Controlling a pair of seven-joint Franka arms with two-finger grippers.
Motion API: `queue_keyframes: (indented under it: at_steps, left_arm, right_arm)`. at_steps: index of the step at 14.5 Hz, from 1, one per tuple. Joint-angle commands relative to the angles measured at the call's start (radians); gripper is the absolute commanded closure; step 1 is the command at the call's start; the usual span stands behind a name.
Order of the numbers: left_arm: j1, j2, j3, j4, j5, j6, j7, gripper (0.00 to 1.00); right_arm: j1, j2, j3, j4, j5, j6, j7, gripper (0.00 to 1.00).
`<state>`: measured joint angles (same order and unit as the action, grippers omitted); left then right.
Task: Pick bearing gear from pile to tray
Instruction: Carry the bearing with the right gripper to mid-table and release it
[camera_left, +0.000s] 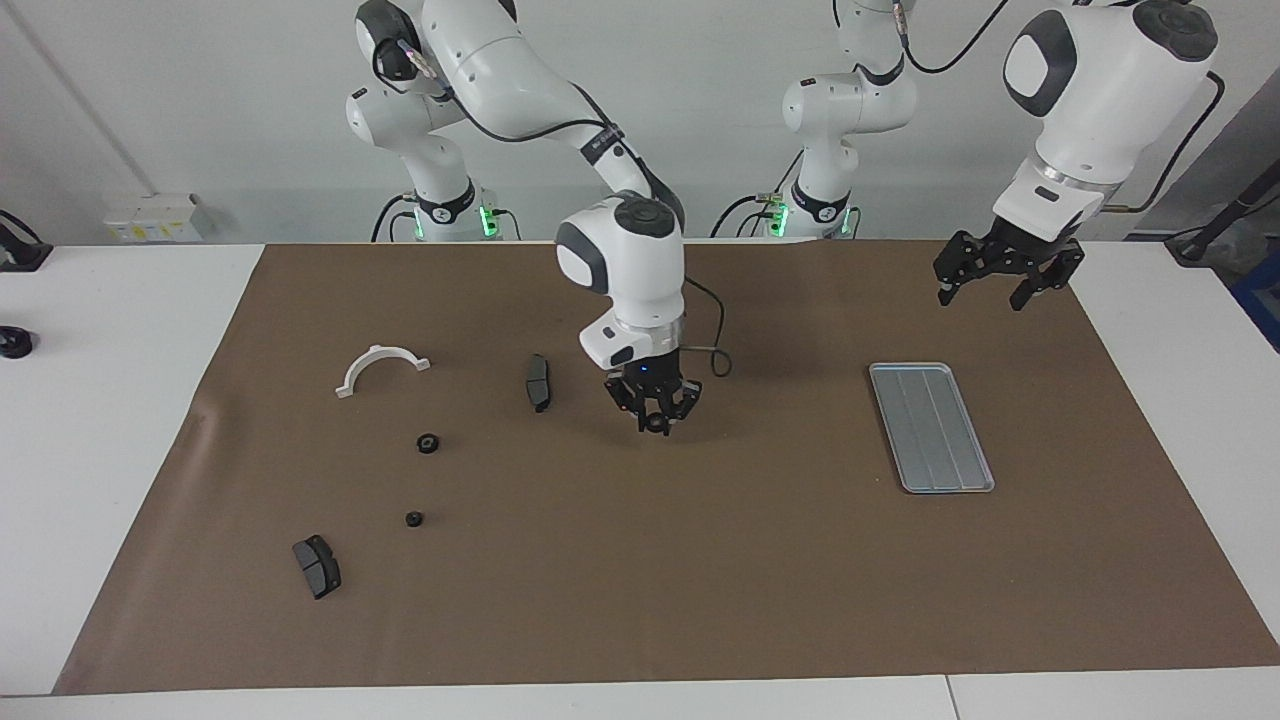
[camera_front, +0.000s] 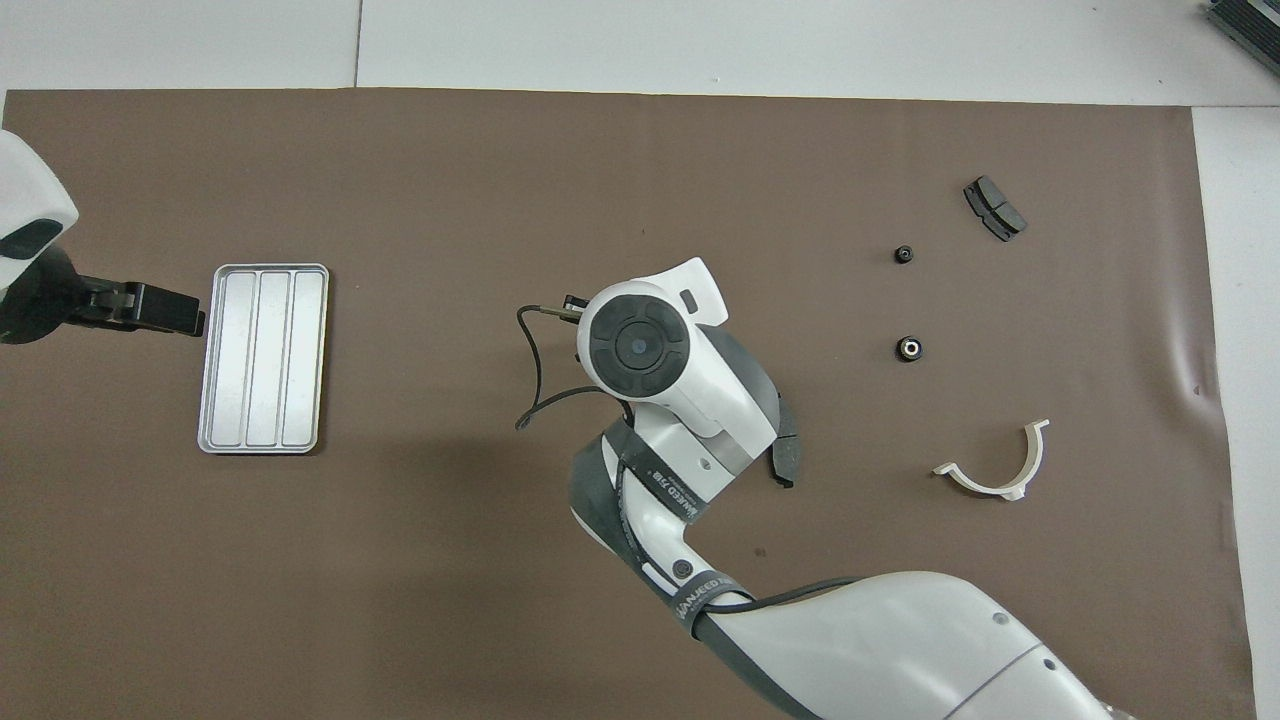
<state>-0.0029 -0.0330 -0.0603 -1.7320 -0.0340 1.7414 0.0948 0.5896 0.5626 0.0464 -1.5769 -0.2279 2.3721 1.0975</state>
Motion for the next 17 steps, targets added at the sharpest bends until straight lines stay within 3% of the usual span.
queue_keyframes:
  at_steps: [1,2,3,4,5,7,10,13,17]
  left_arm:
    - [-0.038,-0.041,0.007,-0.044,-0.003,0.033,-0.039,0.00]
    - [-0.040,-0.038,0.007,-0.043,-0.004,0.040,-0.041,0.00]
    - [-0.040,-0.035,0.007,-0.037,-0.006,0.046,-0.043,0.00]
    - [-0.040,-0.036,0.007,-0.038,-0.009,0.047,-0.044,0.00]
    - [-0.042,-0.036,0.007,-0.040,-0.011,0.049,-0.044,0.00]
    - [-0.042,-0.038,0.005,-0.044,-0.011,0.052,-0.043,0.00]
    - [-0.077,-0.048,0.007,-0.102,-0.011,0.151,-0.043,0.00]
    - [-0.162,-0.062,0.007,-0.184,-0.011,0.285,-0.105,0.00]
    - [-0.241,-0.019,0.007,-0.195,-0.009,0.412,-0.178,0.00]
  right_arm:
    - [0.012,0.108,0.000,0.117,-0.038,0.056,0.059,1.00]
    - [0.013,0.108,-0.002,0.115,-0.039,0.067,0.058,0.94]
    - [0.009,0.108,-0.002,0.112,-0.039,0.091,0.059,0.55]
    - [0.001,0.108,-0.002,0.083,-0.038,0.143,0.059,0.01]
    - [0.001,0.105,-0.003,0.054,-0.041,0.162,0.059,0.00]
    - [-0.007,0.077,-0.023,0.061,-0.083,0.080,0.047,0.00]
    - [-0.094,-0.053,-0.022,0.010,-0.094,0.021,-0.028,0.00]
    - [-0.204,-0.176,-0.017,-0.102,-0.079,-0.025,-0.235,0.00]
    - [-0.341,-0.286,-0.014,-0.271,-0.018,-0.025,-0.596,0.00]
